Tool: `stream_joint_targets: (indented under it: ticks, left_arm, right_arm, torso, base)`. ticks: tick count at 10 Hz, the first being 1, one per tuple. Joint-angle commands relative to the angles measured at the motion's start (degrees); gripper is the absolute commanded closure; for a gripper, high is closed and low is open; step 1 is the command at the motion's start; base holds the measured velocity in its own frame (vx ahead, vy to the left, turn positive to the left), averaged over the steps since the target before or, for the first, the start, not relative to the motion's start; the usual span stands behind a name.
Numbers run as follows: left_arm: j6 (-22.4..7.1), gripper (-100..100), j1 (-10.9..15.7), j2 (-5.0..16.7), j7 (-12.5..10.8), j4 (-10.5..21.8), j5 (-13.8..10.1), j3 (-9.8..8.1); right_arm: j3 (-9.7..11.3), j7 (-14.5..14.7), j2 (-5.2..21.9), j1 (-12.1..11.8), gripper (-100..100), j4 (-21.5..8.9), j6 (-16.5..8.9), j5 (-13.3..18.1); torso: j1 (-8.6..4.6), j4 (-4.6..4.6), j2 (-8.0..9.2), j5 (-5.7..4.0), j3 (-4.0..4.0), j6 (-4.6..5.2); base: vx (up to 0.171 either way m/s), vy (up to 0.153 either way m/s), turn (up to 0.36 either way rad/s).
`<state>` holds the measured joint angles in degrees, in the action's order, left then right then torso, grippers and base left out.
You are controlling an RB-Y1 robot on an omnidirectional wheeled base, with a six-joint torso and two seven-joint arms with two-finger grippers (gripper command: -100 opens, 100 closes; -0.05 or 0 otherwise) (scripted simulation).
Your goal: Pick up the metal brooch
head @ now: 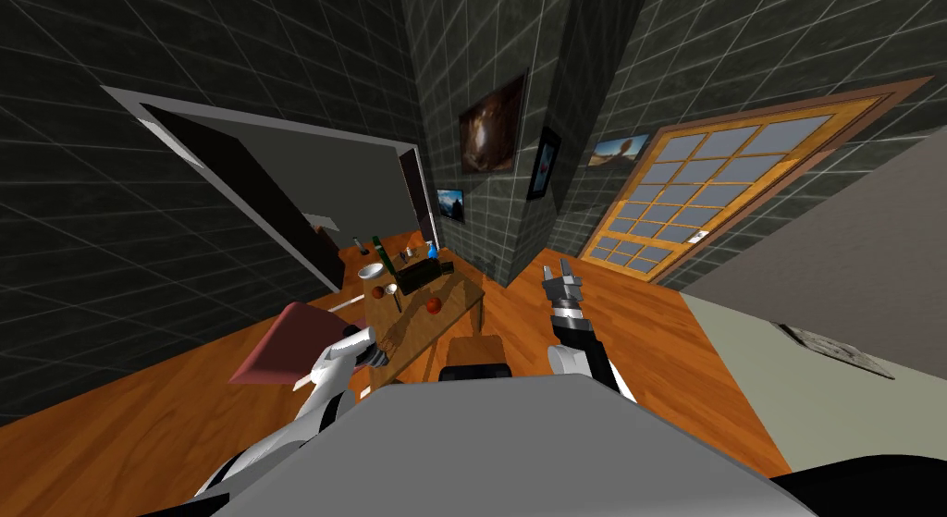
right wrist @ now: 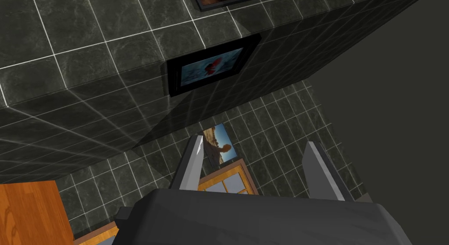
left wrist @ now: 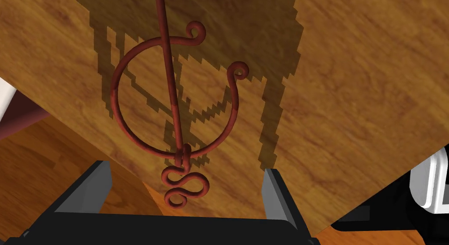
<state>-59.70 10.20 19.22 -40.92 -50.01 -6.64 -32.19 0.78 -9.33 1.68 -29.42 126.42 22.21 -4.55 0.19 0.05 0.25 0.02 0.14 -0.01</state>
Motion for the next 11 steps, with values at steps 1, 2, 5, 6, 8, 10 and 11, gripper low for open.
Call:
stream_joint_targets:
  ticks: [1, 2, 5, 6, 8, 10, 11]
  left_arm:
    - [2.06, -100, 0.49, -0.04, -1.18, 2.45, 0.52, -0.39]
    - [2.72, -100, 0.73, -0.04, -1.54, 3.34, 0.71, -0.49]
    - [1.97, 100, 0.37, -0.27, -1.38, 2.13, 0.6, -0.39]
    - [1.97, 100, 0.36, -0.27, -1.4, 2.13, 0.59, -0.4]
    - [1.97, 100, 0.36, -0.27, -1.4, 2.13, 0.6, -0.4]
    - [0.09, 100, -0.23, -0.05, -0.1, -0.24, -0.05, -0.08]
    - [-0.57, 100, -0.47, -0.05, 0.27, -1.14, -0.24, 0.02]
  right_arm:
    - [0.0, 0.0, 0.0, 0.0, 0, 0.0, 0.0, 0.0]
    - [0.0, 0.0, 0.0, 0.0, 0, 0.0, 0.0, 0.0]
    - [0.0, 0.0, 0.0, -0.01, 0, 0.0, 0.0, 0.0]
    - [0.0, 0.0, 0.0, -0.01, 0, 0.0, 0.0, 0.0]
    - [0.0, 0.0, 0.0, -0.01, 0, 0.0, 0.0, 0.0]
    - [0.0, 0.0, 0.0, -0.01, 0, 0.0, 0.0, 0.0]
    - [0.0, 0.0, -0.01, -0.03, 0, 0.0, 0.0, 0.0]
  torso:
    - [0.0, 0.0, 0.0, 0.0, 0.0, 0.0]
    - [0.03, 0.0, -0.01, 0.01, -0.01, 0.01]
    - [-0.01, -0.08, -0.23, 0.03, -0.15, -0.04]
    - [-0.03, -0.09, -0.26, 0.02, -0.17, -0.04]
    - [-0.04, -0.09, -0.28, 0.02, -0.18, -0.03]
    - [-0.04, -0.1, -0.29, 0.02, -0.18, -0.03]
    - [-0.16, -0.12, -0.37, -0.03, -0.23, -0.13]
  base:
    - [-0.048, 0.062, -0.18]
    - [-0.042, 0.054, -0.104]
    - [-0.006, 0.006, -0.006]
    - [0.0, 0.0, 0.0]
    - [0.0, 0.0, 0.0]
    - [0.019, -0.02, 0.11]
    - [0.07, -0.057, 0.198]
